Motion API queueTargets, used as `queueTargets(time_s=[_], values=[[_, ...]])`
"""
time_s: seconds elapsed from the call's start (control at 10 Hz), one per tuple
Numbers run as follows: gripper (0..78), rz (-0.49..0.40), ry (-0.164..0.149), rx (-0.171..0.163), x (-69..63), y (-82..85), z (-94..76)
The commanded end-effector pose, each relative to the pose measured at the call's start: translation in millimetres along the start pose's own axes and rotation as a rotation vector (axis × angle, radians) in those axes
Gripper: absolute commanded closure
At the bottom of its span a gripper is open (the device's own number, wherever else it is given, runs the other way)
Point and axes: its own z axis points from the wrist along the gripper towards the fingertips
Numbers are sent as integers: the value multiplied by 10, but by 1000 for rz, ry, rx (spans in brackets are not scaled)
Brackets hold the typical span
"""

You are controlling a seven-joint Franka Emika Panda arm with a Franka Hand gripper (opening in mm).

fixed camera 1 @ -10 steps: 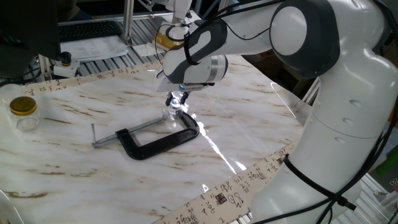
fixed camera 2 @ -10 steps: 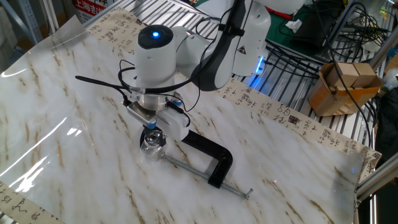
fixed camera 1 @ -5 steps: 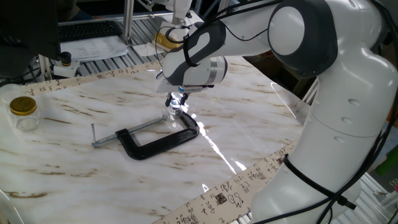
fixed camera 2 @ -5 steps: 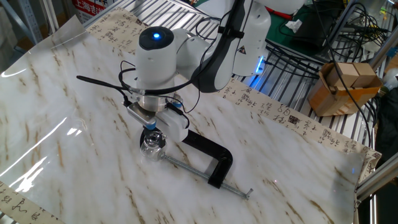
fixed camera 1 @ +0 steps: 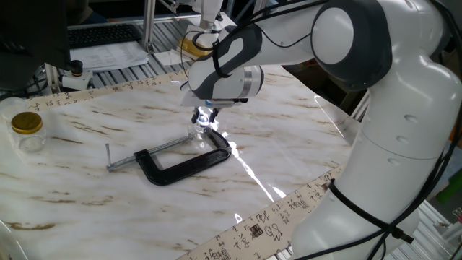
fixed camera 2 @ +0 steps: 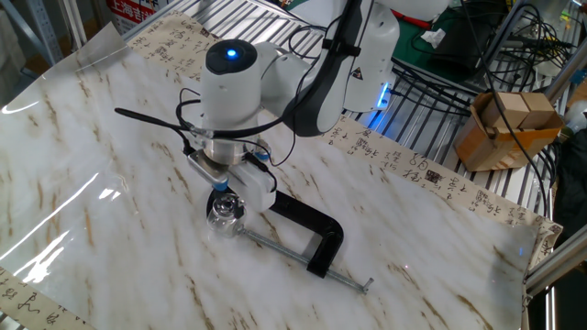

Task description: Screw the lid onto the jar

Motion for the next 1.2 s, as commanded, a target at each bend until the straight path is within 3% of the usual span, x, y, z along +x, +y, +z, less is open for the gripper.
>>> queueTargets(time_s=[0.1, 0.6, 1.2], values=[[761, 19, 0, 2, 6, 27, 2], [761, 114, -3, 9, 6, 27, 2], [761, 292, 2, 11, 6, 27, 5]])
